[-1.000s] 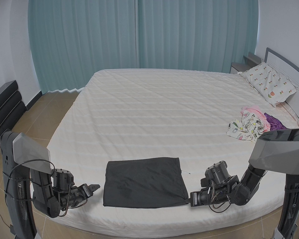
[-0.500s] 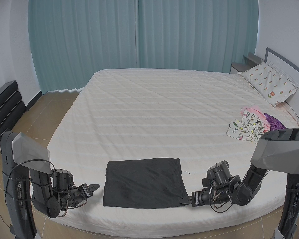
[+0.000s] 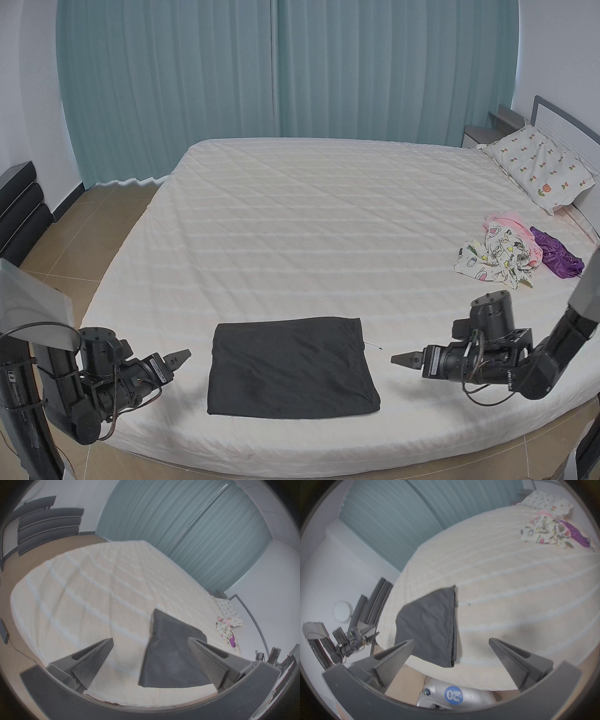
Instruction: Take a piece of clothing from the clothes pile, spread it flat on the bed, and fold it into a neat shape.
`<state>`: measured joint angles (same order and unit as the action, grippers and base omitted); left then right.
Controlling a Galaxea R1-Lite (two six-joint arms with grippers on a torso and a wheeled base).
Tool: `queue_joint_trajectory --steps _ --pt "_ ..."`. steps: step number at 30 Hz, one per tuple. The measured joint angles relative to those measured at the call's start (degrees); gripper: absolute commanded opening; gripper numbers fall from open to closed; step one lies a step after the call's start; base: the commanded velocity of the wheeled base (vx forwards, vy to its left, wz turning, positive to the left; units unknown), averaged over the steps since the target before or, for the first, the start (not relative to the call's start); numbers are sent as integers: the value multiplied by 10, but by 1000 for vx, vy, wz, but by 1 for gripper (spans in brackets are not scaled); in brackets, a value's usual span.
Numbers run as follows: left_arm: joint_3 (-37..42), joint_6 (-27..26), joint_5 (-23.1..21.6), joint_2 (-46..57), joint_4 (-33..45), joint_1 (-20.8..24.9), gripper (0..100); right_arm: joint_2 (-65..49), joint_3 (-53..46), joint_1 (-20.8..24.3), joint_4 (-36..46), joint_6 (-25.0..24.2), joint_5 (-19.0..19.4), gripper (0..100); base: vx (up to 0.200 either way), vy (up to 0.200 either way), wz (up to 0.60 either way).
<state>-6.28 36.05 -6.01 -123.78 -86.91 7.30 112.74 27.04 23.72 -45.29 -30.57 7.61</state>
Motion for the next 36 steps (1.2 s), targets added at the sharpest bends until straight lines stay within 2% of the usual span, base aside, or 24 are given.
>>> queue_joint_trajectory --steps 8,13,25,31,36 --pt "42 -18 6 155 6 0 100 -177 -90 -15 -34 -13 -61 100 0 0 0" --pt "51 -26 12 273 72 -4 100 -274 -141 -21 -38 -10 -98 100 0 0 0" --pt "53 -42 37 602 409 -9 100 -456 -238 -37 -15 30 -192 100 0 0 0" --pt "53 -59 46 764 562 -10 100 -571 -256 -41 66 59 -236 100 0 0 0" --pt "53 -81 68 888 663 -10 100 -688 -260 -59 189 82 -258 100 0 0 0"
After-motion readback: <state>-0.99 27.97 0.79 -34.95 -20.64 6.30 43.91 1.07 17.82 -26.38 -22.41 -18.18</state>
